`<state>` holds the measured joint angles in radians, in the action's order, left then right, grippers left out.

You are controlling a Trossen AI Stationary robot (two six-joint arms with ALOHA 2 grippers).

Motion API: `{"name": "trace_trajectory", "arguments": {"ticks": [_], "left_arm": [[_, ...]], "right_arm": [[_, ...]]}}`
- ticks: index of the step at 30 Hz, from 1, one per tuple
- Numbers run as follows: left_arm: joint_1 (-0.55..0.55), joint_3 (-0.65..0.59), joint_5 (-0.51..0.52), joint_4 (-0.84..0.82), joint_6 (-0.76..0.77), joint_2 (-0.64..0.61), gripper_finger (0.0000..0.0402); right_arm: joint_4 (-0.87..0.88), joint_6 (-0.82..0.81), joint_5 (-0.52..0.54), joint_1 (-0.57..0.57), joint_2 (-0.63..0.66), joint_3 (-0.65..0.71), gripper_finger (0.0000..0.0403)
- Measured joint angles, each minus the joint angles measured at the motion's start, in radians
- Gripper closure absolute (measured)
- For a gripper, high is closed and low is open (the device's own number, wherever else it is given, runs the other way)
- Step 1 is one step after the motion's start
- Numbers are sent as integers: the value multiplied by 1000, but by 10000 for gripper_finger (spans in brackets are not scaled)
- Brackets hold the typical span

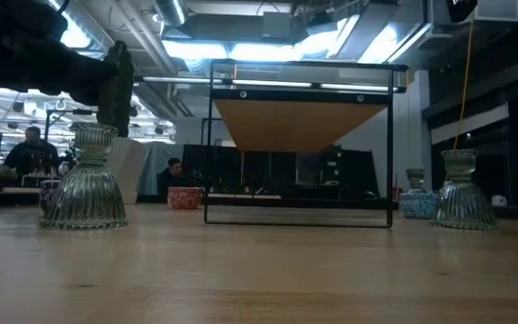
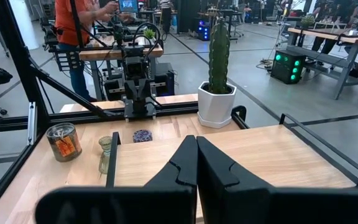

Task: Pick & Place candle stick holders
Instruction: Put the top transparent candle holder on the shelf

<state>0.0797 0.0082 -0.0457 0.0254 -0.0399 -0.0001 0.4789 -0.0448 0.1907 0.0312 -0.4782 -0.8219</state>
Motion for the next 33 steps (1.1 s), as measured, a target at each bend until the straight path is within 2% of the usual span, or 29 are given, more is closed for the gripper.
{"name": "trace_trajectory", "arguments": {"ticks": [15,22,26,33], "left_arm": [[0,0,0,0,0,0,395],[0,0,0,0,0,0,396],[0,0,0,0,0,0,395],[0,0,0,0,0,0,396]], "right_arm": [[4,7,1,0,-10,0,402],[39,2,54,-11,-19,0,402],[98,-34,71,-56,-19,0,402],[227,-102,71,-200,-19,0,402]]}}
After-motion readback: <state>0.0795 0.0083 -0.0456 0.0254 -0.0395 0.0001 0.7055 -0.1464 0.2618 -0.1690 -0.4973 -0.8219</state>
